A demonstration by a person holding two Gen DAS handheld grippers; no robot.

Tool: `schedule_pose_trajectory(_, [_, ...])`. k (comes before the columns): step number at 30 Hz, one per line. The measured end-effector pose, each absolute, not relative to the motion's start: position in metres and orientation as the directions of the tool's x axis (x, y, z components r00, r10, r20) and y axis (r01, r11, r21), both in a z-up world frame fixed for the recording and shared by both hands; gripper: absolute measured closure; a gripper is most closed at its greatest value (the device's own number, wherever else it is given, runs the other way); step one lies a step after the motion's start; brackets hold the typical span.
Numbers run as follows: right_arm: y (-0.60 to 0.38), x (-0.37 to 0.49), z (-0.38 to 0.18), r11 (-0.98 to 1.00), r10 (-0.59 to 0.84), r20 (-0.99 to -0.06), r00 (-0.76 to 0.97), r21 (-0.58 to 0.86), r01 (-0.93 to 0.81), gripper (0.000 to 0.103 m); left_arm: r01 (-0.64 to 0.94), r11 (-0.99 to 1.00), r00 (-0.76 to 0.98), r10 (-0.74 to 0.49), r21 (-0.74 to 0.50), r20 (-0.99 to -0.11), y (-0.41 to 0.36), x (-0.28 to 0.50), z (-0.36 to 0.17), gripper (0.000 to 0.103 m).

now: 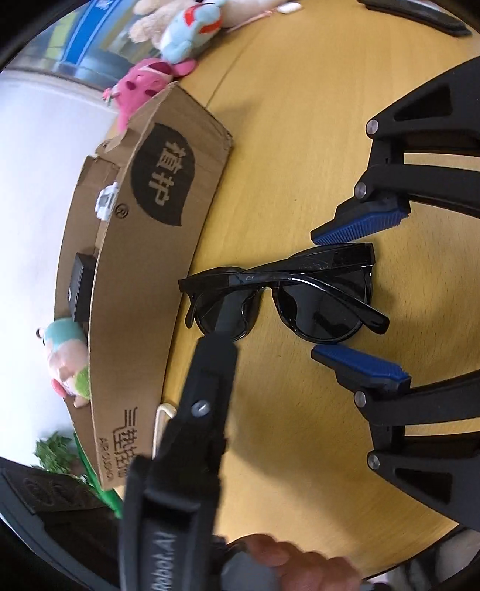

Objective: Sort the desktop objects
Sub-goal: 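Close the right gripper on the black sunglasses, then carry the sunglasses over the cardboard box with the right gripper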

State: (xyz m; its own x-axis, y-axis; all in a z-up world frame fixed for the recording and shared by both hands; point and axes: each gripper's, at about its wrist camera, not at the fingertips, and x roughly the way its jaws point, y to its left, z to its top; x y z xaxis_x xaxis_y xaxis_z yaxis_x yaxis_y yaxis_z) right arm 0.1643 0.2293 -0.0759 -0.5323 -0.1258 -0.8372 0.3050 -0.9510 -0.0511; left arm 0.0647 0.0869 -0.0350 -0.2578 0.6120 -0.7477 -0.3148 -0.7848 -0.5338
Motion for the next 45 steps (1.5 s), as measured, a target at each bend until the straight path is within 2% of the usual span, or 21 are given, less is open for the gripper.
schedule_pose_trajectory(2, [0.229, 0.166, -0.076, -0.953, -0.134, -0.837, -0.531, -0.038, 0.300, 0.049, -0.313, -0.759, -0.220, 0.642, -0.571, -0.734, 0.093, 0.060, -0.039, 0.030])
schedule_pose_trajectory(3, [0.228, 0.167, -0.076, -0.952, -0.143, -0.836, -0.530, -0.031, 0.305, 0.049, -0.314, -0.750, -0.209, 0.653, -0.582, -0.728, 0.097, 0.058, -0.041, 0.039])
schedule_pose_trajectory(5, [0.225, 0.166, -0.075, -0.948, -0.145, -0.831, -0.537, -0.038, 0.315, 0.049, -0.316, -0.736, -0.180, 0.666, -0.599, -0.724, 0.103, 0.054, -0.046, 0.047])
schedule_pose_trajectory(9, [0.225, 0.160, -0.071, -0.952, -0.140, -0.823, -0.550, -0.041, 0.304, 0.050, -0.302, -0.697, -0.153, 0.709, -0.650, -0.689, 0.106, 0.048, -0.050, 0.048])
schedule_pose_trajectory(10, [0.226, 0.159, -0.072, -0.952, -0.142, -0.826, -0.546, -0.037, 0.303, 0.050, -0.299, -0.690, -0.141, 0.716, -0.660, -0.684, 0.107, 0.047, -0.052, 0.051])
schedule_pose_trajectory(11, [0.227, 0.159, -0.072, -0.951, -0.141, -0.826, -0.545, -0.039, 0.306, 0.050, -0.289, -0.676, -0.117, 0.728, -0.678, -0.675, 0.107, 0.045, -0.055, 0.063])
schedule_pose_trajectory(12, [0.226, 0.159, -0.072, -0.950, -0.140, -0.828, -0.544, -0.043, 0.311, 0.050, -0.272, -0.654, -0.090, 0.748, -0.706, -0.657, 0.107, 0.044, -0.060, 0.066])
schedule_pose_trajectory(17, [0.218, 0.162, -0.071, -0.943, -0.134, -0.825, -0.549, -0.063, 0.325, 0.050, -0.259, -0.648, -0.110, 0.757, -0.716, -0.645, 0.104, 0.041, -0.058, 0.069])
schedule_pose_trajectory(20, [0.212, 0.162, -0.068, -0.937, -0.139, -0.819, -0.557, -0.073, 0.342, 0.050, -0.254, -0.622, -0.109, 0.780, -0.741, -0.617, 0.100, 0.039, -0.054, 0.081])
schedule_pose_trajectory(23, [0.205, 0.163, -0.066, -0.929, -0.133, -0.810, -0.571, -0.099, 0.356, 0.050, -0.262, -0.637, -0.103, 0.765, -0.725, -0.636, 0.102, 0.038, -0.055, 0.085])
schedule_pose_trajectory(33, [0.203, 0.163, -0.047, -0.934, -0.150, -0.778, -0.610, -0.090, 0.345, 0.050, -0.324, -0.662, -0.171, 0.743, -0.676, -0.647, 0.099, 0.049, -0.020, 0.086])
schedule_pose_trajectory(45, [0.196, 0.160, 0.029, -0.944, -0.168, -0.636, -0.754, -0.117, 0.309, 0.050, -0.503, -0.669, -0.292, 0.727, -0.547, -0.621, 0.090, 0.050, 0.086, 0.089])
